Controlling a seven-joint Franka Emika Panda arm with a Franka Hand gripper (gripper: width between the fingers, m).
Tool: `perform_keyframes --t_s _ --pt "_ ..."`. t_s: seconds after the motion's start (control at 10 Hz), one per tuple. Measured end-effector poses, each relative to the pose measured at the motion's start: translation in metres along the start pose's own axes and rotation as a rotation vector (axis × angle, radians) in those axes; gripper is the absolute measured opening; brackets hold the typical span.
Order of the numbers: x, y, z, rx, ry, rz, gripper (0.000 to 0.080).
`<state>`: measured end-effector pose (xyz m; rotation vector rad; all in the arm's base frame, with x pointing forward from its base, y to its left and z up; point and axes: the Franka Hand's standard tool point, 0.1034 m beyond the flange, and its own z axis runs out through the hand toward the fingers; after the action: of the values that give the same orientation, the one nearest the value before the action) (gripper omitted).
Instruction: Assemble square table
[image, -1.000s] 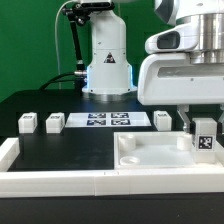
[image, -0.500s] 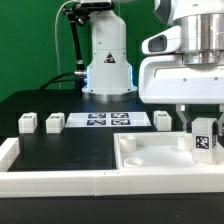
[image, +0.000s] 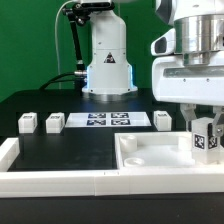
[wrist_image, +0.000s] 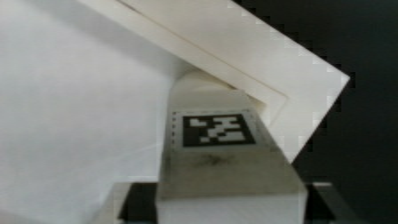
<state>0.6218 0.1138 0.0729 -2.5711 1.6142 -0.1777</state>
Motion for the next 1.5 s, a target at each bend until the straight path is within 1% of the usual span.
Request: perform_keyframes --t_s 0.1,0.5,0.7,0.8,0.9,1.0,1.1,1.3,1.4,1.5 --pt "0.001 0.0 0.0 -0.005 -0.009 0.037 0.0294" --pt "0.0 0.001 0.0 -0.005 -0.015 0.259 0.0294" --pt "-0.001 0.001 0.001 -0.005 -0.015 0.269 0.0309" --pt "-0.001 0.001 0.001 -0.005 -0.015 0.26 0.0492" --pt "0.0 0.0 0.0 -0.004 -0.015 0.188 0.0596" --pt "-0.001 0.0 0.0 -0.004 -0.014 0.153 0.0596" --pt "-0.003 0.0 0.0 -0.002 -0.015 0.047 0.0639" --pt "-0.01 0.001 0.002 -0.001 -0.021 -0.165 0.0648" --pt "-0.01 0.0 0.003 0.005 -0.018 -0.257 0.0648" --pt "-0.011 0.0 0.003 0.005 -0.017 -0.347 0.0649"
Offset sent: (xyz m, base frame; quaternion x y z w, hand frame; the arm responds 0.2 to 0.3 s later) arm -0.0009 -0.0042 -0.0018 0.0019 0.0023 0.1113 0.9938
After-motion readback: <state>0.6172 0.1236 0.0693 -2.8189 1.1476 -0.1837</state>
